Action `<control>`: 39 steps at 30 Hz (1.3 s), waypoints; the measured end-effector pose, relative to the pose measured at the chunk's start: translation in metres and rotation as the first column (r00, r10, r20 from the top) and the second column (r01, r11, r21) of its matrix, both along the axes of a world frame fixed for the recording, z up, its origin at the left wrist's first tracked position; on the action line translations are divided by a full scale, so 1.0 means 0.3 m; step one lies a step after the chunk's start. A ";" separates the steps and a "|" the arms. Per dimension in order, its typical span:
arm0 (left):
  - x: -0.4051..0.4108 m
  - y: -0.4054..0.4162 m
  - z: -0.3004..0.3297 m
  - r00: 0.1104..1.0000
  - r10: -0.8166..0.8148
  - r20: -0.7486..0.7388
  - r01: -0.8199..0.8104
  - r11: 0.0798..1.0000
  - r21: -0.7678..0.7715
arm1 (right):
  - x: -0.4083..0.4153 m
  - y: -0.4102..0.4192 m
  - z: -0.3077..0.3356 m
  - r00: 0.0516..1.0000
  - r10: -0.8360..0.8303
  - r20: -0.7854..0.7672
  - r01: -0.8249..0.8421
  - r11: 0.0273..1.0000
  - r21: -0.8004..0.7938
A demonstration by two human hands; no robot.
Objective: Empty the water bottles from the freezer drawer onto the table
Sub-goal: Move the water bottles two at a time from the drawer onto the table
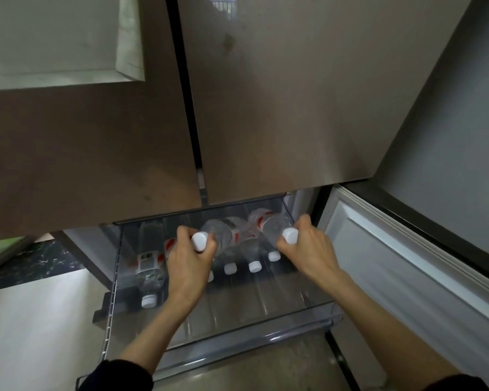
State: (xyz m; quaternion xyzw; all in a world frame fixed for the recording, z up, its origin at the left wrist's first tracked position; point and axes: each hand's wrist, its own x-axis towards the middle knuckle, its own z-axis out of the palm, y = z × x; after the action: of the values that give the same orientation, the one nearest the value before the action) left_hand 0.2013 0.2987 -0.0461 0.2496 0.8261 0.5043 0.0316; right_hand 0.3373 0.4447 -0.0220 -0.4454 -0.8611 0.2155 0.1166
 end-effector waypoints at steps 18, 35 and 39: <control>-0.035 0.005 -0.020 0.945 -0.325 -0.034 0.300 0.903 -0.309 | -0.044 -0.025 -0.053 0.992 0.086 -0.091 -0.099 0.984 -0.149; 0.028 -0.086 -0.093 0.912 -0.405 0.068 0.411 0.894 -0.178 | 0.040 -0.001 -0.095 0.905 0.371 -0.208 -0.424 0.829 -0.366; 0.076 -0.084 -0.101 0.949 -0.309 0.064 0.313 0.947 -0.065 | 0.019 -0.008 -0.135 0.875 0.397 -0.276 -0.464 0.851 -0.247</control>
State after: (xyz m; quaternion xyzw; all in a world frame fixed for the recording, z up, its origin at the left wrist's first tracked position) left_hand 0.2241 0.2736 -0.0763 0.3620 0.7935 0.4682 0.1417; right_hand 0.3429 0.4424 -0.0626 -0.2265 -0.8777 0.4133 0.0871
